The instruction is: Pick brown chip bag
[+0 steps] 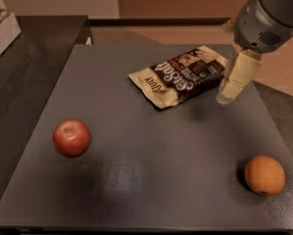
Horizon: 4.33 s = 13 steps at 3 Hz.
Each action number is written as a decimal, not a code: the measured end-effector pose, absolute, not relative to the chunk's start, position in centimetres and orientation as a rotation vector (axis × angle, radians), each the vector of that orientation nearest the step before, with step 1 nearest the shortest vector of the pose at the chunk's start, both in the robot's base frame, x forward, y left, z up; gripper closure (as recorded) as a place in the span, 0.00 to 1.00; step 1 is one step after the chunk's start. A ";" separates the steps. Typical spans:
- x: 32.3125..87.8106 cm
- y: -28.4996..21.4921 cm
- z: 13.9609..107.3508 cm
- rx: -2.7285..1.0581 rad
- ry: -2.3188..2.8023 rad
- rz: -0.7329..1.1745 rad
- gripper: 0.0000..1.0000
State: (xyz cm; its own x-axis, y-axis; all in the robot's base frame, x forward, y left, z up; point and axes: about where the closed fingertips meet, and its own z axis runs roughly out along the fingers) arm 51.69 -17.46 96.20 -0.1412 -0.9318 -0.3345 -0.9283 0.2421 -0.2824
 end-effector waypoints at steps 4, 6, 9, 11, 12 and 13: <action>63.9 -14.5 88.9 -1.904 2.049 -0.080 0.00; 66.6 -15.7 85.9 -2.034 2.086 -0.071 0.00; 67.9 -16.8 83.7 -2.169 2.098 -0.043 0.41; 67.6 -16.2 87.7 -2.148 2.019 -0.079 0.87; 66.9 -15.5 91.2 -2.138 1.956 -0.109 1.00; 66.4 -14.8 95.1 -2.124 1.888 -0.145 1.00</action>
Offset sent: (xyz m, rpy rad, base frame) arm 0.1116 0.0308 -0.0653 -0.1080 0.0288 0.1014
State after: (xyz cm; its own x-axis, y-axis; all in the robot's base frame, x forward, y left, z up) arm 66.35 -14.76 95.09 0.1338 -0.9838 -0.1193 -0.9540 -0.0953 -0.2842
